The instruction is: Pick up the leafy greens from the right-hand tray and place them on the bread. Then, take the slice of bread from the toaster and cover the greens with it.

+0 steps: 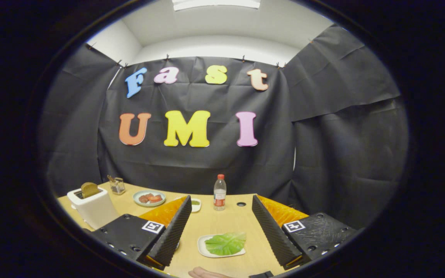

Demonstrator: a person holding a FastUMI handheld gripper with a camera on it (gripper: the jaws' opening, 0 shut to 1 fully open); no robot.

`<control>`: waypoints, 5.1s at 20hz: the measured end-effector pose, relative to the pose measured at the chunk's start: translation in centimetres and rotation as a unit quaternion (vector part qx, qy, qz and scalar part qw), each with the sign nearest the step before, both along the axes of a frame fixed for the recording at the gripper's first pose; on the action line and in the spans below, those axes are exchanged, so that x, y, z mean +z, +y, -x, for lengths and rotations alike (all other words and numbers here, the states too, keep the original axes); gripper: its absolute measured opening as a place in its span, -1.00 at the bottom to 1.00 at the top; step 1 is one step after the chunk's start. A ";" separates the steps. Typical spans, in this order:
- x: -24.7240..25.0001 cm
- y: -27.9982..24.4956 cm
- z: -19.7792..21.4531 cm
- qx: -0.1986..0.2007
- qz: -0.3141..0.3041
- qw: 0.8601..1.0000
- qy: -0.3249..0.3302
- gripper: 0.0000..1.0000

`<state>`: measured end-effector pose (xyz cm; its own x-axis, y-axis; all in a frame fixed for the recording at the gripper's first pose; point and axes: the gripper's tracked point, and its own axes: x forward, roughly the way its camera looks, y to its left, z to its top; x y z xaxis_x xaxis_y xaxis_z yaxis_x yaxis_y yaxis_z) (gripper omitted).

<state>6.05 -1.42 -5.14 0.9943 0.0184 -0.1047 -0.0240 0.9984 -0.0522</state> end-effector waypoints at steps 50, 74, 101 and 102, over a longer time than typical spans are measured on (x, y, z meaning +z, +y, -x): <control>-15.8 -3.2 -10.9 -0.025 0.030 0.967 0.252 -0.99; -14.6 28.3 -3.2 0.201 0.002 0.954 0.220 -0.99; -19.0 19.4 -8.0 0.104 -0.006 0.964 0.246 0.59; -17.8 19.4 -7.7 0.101 -0.002 0.966 0.236 0.80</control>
<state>13.76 17.94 -22.90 0.8114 0.2091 -0.5458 -0.2393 0.9708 0.0162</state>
